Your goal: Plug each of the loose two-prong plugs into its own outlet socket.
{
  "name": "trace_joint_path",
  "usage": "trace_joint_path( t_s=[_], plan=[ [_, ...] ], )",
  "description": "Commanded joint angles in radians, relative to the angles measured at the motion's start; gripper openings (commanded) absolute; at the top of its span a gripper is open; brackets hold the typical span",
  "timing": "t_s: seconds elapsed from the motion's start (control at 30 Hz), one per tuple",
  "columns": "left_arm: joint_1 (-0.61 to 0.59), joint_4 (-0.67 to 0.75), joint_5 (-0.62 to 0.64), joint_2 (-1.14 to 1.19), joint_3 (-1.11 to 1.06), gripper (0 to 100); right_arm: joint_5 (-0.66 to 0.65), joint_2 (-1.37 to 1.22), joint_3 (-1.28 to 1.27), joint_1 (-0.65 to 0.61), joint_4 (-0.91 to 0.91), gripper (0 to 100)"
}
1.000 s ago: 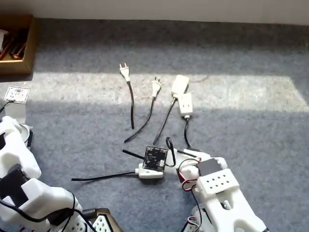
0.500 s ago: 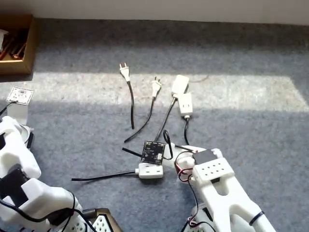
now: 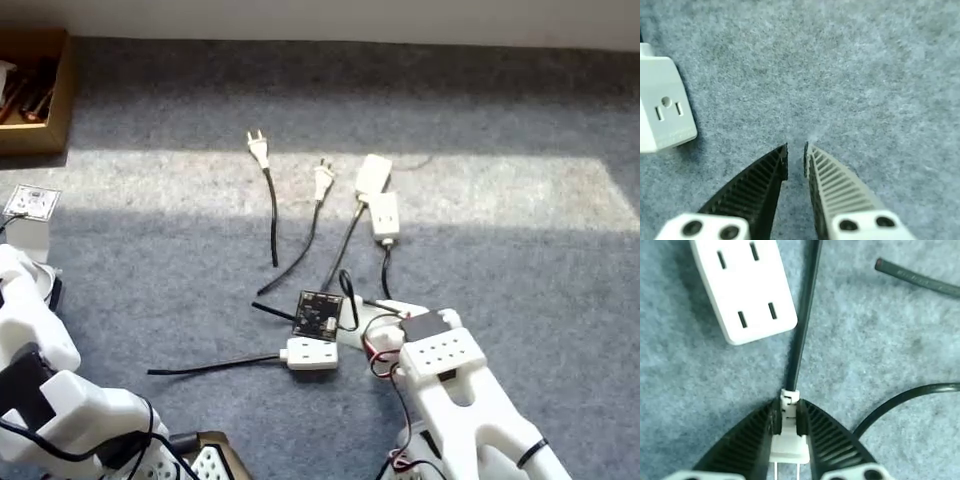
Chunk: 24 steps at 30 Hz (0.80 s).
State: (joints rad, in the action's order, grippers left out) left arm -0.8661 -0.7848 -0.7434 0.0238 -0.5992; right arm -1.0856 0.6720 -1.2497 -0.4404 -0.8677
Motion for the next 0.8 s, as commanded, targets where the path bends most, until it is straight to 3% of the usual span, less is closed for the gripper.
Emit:
trace_joint_path(
  t_s=[0.0, 0.17, 0.37, 0.43, 0.5, 0.77],
  plan=[
    [-0.008, -0.014, -0.006, -0.03, 0.008, 8, -0.014, -0.015, 0.001, 0.022, 0.015, 4.6],
    [-0.008, -0.014, -0.006, -0.028, 0.008, 8, -0.012, -0.151, 0.035, 0.067, 0.031, 14.2],
    [-0.008, -0.012, -0.008, -0.024, 0.01, 8, -0.005, -0.231, 0.076, 0.077, 0.073, 14.1],
    [-0.008, -0.012, -0.008, -0.022, 0.01, 8, -0.005, -0.232, 0.077, 0.077, 0.076, 11.8],
    [-0.005, -0.012, -0.008, -0.022, 0.008, 8, -0.002, -0.231, 0.094, 0.077, 0.074, 1.8],
    [0.084, -0.012, -0.008, -0.031, 0.01, 7, 0.311, -0.231, 0.343, 0.082, 0.012, 0.5]
  ],
)
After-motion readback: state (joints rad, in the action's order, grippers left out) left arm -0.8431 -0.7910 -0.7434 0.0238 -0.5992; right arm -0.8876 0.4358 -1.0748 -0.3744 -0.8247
